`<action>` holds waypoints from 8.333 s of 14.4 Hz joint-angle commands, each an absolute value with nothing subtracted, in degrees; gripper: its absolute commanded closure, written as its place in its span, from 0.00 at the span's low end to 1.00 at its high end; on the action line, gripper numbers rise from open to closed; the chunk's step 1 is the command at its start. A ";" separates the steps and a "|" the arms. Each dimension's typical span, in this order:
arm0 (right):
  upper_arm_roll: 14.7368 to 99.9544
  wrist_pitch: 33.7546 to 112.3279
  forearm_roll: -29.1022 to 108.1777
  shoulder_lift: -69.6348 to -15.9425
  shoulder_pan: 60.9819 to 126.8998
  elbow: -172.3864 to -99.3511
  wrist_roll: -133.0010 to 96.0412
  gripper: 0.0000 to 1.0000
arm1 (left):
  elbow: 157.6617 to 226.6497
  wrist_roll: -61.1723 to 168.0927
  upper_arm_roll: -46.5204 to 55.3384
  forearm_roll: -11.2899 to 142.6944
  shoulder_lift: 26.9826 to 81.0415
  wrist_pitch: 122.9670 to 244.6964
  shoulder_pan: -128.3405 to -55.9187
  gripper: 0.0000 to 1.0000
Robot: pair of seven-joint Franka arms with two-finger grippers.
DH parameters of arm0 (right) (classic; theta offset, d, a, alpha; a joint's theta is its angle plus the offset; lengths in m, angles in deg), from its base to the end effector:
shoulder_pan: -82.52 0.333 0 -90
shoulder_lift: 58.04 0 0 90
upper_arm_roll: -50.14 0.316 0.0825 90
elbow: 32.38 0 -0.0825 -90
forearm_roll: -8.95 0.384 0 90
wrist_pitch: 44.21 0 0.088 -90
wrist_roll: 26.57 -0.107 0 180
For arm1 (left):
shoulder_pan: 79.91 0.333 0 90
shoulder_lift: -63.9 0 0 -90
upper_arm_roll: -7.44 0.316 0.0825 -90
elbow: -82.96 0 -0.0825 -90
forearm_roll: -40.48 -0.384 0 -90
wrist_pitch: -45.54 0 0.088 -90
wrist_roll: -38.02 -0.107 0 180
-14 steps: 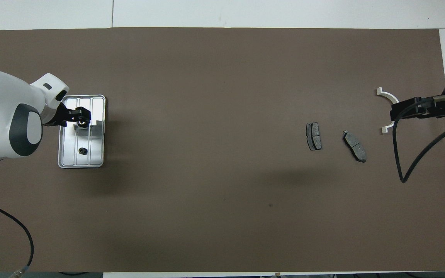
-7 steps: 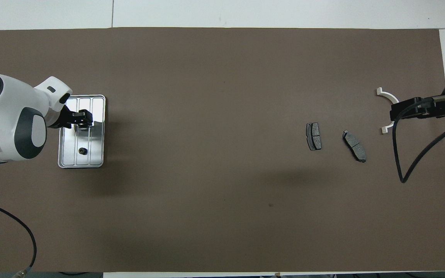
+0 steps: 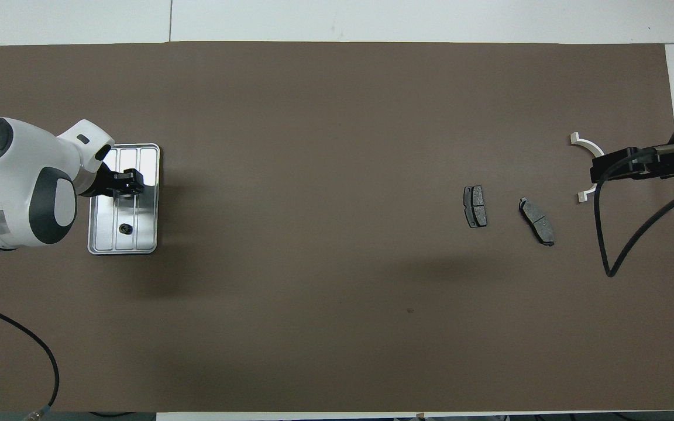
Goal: Place bearing gear from tray to pile
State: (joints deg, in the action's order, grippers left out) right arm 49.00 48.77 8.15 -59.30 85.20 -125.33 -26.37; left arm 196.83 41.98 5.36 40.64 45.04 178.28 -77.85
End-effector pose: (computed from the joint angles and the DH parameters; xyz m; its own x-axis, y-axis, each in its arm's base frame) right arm 0.5520 0.0133 0.6169 0.9993 0.0311 0.0225 0.0308 -0.9994 0.0136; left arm 0.6063 0.0005 0.2985 0.9974 0.0725 -0.0006 0.0725 -0.9973 0.0138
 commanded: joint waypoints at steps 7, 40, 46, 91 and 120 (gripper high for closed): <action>48.91 49.84 9.65 -60.06 84.89 -125.90 -24.63 0.00 | 180.98 57.30 5.42 43.11 43.77 160.26 -84.99 1.00; 49.27 68.37 9.74 -52.34 103.25 -135.04 -56.34 0.00 | 196.74 80.35 7.26 39.51 53.40 166.31 -106.83 0.00; 49.27 76.37 9.39 -43.47 110.71 -132.94 -73.91 0.00 | 204.24 47.91 7.17 39.69 60.21 166.29 -89.00 0.00; 49.97 75.68 5.78 -14.98 122.51 -109.02 -87.56 0.92 | 199.50 44.78 7.17 41.97 59.59 158.65 -80.70 1.00; 50.06 78.48 6.75 -22.02 81.37 -117.02 -18.74 1.00 | 188.95 94.00 6.65 42.59 39.64 178.15 -114.01 0.91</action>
State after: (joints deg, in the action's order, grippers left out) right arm 49.07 76.50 7.45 -22.37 82.06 -116.54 -19.80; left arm 185.65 93.51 6.43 43.81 37.80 175.46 -113.55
